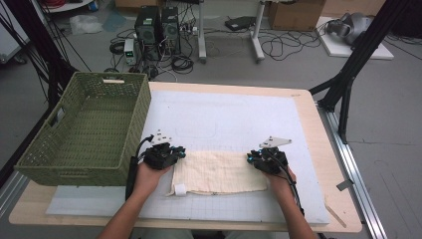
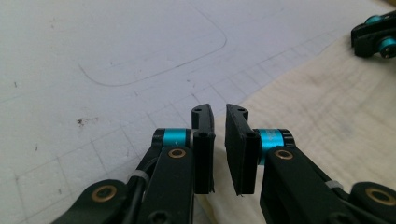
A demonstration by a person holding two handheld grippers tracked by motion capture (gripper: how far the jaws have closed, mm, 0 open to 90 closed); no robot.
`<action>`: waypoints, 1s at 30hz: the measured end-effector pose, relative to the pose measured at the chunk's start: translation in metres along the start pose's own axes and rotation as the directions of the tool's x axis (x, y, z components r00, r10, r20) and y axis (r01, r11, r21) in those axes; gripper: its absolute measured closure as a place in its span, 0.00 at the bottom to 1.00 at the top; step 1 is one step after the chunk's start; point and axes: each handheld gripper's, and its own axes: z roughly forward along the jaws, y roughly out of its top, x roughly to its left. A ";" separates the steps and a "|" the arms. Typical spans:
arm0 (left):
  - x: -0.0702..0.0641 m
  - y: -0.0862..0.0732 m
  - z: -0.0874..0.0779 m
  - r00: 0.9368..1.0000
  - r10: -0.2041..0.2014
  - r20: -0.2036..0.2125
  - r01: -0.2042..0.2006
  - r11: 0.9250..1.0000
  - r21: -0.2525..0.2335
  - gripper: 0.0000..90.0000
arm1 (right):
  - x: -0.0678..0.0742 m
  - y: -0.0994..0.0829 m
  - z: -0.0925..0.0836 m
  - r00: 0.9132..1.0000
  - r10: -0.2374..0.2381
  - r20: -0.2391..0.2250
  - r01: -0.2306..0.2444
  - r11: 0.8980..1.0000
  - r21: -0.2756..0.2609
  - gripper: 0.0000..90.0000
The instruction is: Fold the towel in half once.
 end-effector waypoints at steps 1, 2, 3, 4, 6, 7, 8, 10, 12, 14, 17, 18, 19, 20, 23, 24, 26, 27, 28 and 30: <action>0.000 -0.001 0.003 1.000 0.002 -0.007 -0.002 1.000 0.016 0.90 | -0.002 -0.001 0.001 1.000 0.011 -0.005 -0.011 1.000 -0.007 0.80; -0.001 -0.002 0.005 1.000 0.006 -0.029 -0.005 0.999 0.037 0.88 | -0.004 -0.001 0.000 1.000 0.014 -0.001 -0.014 1.000 -0.007 0.79; -0.002 -0.004 0.007 0.998 0.018 -0.055 -0.015 0.998 0.060 0.85 | -0.004 -0.002 -0.001 1.000 0.010 0.016 -0.010 1.000 -0.001 0.77; -0.004 -0.006 0.007 0.997 0.036 -0.069 -0.032 0.998 0.059 0.85 | -0.005 -0.002 -0.003 1.000 0.005 0.028 -0.005 1.000 0.001 0.76; -0.009 -0.008 0.006 0.991 0.059 -0.118 -0.052 0.997 0.062 0.89 | -0.009 -0.005 -0.005 0.999 0.026 0.031 -0.026 1.000 0.000 0.76; -0.011 -0.008 0.004 0.989 0.052 -0.139 -0.043 0.997 0.068 0.93 | -0.011 -0.006 -0.007 0.999 0.031 0.036 -0.031 1.000 0.002 0.76; -0.013 -0.009 0.002 0.987 0.047 -0.151 -0.036 0.997 0.072 0.95 | -0.012 -0.007 -0.008 0.998 0.037 0.042 -0.037 0.999 0.006 0.75; -0.016 -0.011 -0.001 0.983 0.067 -0.169 -0.053 0.995 0.085 0.96 | -0.012 -0.007 -0.010 0.997 0.048 0.057 -0.049 0.999 0.021 0.71; -0.016 -0.010 -0.005 0.986 0.052 -0.159 -0.039 0.996 0.080 0.96 | -0.012 -0.006 -0.013 0.997 0.052 0.057 -0.054 0.998 0.033 0.69; -0.010 -0.007 -0.009 0.991 0.014 -0.136 -0.009 0.999 0.037 0.86 | -0.012 -0.003 -0.018 0.998 0.044 0.054 -0.045 0.999 0.016 0.68; 0.001 -0.001 -0.011 0.995 -0.026 -0.101 0.022 0.999 -0.035 0.75 | -0.019 0.004 -0.025 0.997 0.052 0.056 -0.050 0.998 -0.036 0.65; 0.004 0.001 -0.009 0.996 -0.031 -0.079 0.026 0.998 -0.053 0.72 | -0.021 0.007 -0.025 0.997 0.050 0.059 -0.048 0.998 -0.038 0.65; 0.006 0.003 -0.007 0.998 -0.017 -0.062 0.013 0.998 -0.062 0.69 | -0.024 0.010 -0.024 0.997 0.047 0.054 -0.046 0.998 -0.036 0.64; 0.008 0.005 -0.004 0.998 -0.008 -0.055 0.005 0.999 -0.054 0.67 | -0.027 0.011 -0.022 0.998 0.049 0.046 -0.048 0.998 -0.027 0.63; 0.014 0.007 0.007 0.999 -0.010 -0.042 0.010 1.000 -0.018 0.59 | -0.030 0.013 -0.013 0.999 0.028 0.016 -0.028 1.000 -0.003 0.63; 0.016 0.006 0.011 0.999 -0.021 -0.039 0.021 1.000 -0.005 0.58 | -0.030 0.013 -0.009 1.000 0.026 0.011 -0.026 1.000 0.015 0.63; 0.017 0.004 0.016 0.999 -0.030 -0.034 0.031 0.999 0.037 0.57 | -0.030 0.011 -0.004 0.999 0.037 -0.004 -0.037 0.998 0.049 0.65; 0.017 0.003 0.019 0.999 -0.032 -0.028 0.033 0.997 0.065 0.58 | -0.030 0.011 -0.002 0.999 0.036 -0.009 -0.036 0.998 0.058 0.66; 0.016 0.002 0.019 0.999 -0.011 -0.036 0.013 0.998 0.064 0.58 | -0.029 0.010 0.000 0.999 0.029 -0.015 -0.028 0.996 0.080 0.68; 0.015 0.003 0.017 0.998 0.007 -0.055 -0.003 0.997 0.080 0.69 | -0.029 0.008 0.001 0.999 0.039 -0.037 -0.036 0.996 0.083 0.74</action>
